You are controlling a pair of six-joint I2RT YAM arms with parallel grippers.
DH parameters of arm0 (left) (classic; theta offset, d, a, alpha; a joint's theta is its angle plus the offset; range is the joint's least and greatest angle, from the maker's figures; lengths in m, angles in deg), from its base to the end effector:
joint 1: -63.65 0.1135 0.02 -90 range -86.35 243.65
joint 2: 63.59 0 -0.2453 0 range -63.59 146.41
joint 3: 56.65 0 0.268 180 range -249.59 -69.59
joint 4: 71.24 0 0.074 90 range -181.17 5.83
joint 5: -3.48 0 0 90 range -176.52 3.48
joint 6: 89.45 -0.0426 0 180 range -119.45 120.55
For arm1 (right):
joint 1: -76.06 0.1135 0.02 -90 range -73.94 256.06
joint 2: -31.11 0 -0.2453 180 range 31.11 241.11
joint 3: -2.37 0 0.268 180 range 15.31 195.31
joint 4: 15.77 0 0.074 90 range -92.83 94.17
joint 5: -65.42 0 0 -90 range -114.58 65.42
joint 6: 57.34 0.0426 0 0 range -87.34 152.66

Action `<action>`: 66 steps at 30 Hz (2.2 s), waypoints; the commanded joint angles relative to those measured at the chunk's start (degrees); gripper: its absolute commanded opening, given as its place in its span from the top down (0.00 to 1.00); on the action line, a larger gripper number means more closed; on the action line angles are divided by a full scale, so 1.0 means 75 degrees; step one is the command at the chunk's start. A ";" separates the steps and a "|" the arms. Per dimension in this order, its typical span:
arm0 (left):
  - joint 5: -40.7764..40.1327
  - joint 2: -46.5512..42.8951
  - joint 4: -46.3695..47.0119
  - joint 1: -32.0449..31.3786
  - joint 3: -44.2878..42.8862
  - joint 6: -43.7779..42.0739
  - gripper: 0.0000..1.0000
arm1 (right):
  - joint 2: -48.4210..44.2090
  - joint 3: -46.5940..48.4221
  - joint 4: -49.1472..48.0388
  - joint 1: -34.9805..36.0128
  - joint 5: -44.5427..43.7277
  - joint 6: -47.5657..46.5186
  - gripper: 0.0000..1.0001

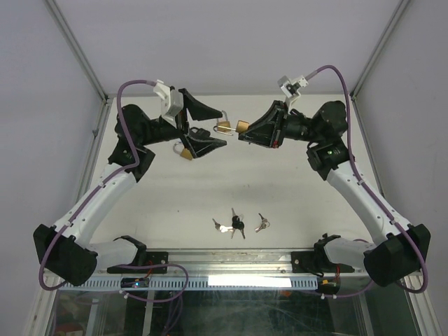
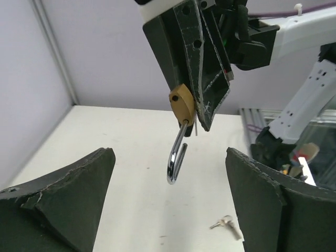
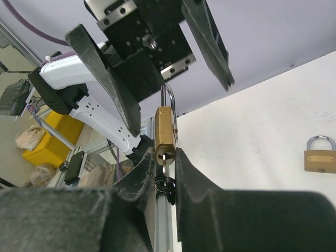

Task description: Unlock with the key

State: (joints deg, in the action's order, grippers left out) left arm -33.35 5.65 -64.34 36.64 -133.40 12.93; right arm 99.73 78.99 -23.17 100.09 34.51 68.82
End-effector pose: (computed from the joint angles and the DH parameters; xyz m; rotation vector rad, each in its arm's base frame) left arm 0.2475 -0.1644 0.4027 0.9859 1.1688 -1.1637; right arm 0.2485 0.1508 0.4047 -0.8271 1.3994 1.4980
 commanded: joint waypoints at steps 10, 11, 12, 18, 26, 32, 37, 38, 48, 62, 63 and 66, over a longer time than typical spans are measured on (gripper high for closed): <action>0.1619 0.0295 -0.1660 0.0724 -0.1258 0.0315 0.31 | -0.0063 0.1008 0.1526 0.0068 0.0095 -0.1118 1.00; 0.1602 0.0306 -0.1621 0.0717 -0.1260 0.0323 0.32 | -0.0036 0.1046 0.1544 0.0083 0.0128 -0.1118 1.00; 0.1544 0.0292 -0.1525 0.0691 -0.1240 0.0390 0.33 | -0.0014 0.1064 0.1551 0.0098 0.0130 -0.1113 1.00; 0.1505 0.0291 -0.1373 0.0306 -0.1175 0.0526 0.38 | 0.0087 0.1070 0.1524 0.0225 0.0009 -0.1154 1.00; 0.1147 0.0645 -0.0788 -0.0019 -0.1080 0.2027 0.36 | 0.0514 0.1220 0.1804 0.0580 -0.0024 -0.1508 1.00; 0.1125 0.0742 -0.0843 -0.0119 -0.1024 0.2119 0.50 | 0.0668 0.1392 0.1961 0.0696 -0.0062 -0.1698 1.00; 0.1047 0.0816 -0.1026 -0.0158 -0.1108 0.1966 0.71 | 0.0738 0.1519 0.2027 0.0745 -0.0004 -0.1747 1.00; 0.1046 0.0833 -0.1022 -0.0167 -0.1137 0.1965 0.77 | 0.0741 0.1526 0.2047 0.0751 -0.0004 -0.1765 1.00; 0.0719 0.0673 -0.1180 -0.0167 -0.0967 0.2125 1.00 | 0.0744 0.1504 0.2173 0.0762 0.0030 -0.1882 1.00; 0.0775 -0.0054 -0.2549 0.2053 0.1665 0.1260 1.00 | 0.0276 0.0412 0.3734 -0.0152 -0.1196 -0.2909 0.00; 0.0915 -0.0036 -0.2653 0.2254 0.1878 0.1013 1.00 | 0.0274 0.0354 0.3777 -0.0157 -0.1210 -0.2921 0.00; 0.1098 0.0096 -0.3355 0.2771 0.2391 -0.0121 1.00 | 0.0257 0.0199 0.3849 -0.0157 -0.1193 -0.2923 0.00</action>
State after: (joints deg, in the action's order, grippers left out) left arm -28.85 7.44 -83.22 53.69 -118.78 23.38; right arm 104.06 81.02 5.47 98.72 27.03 48.85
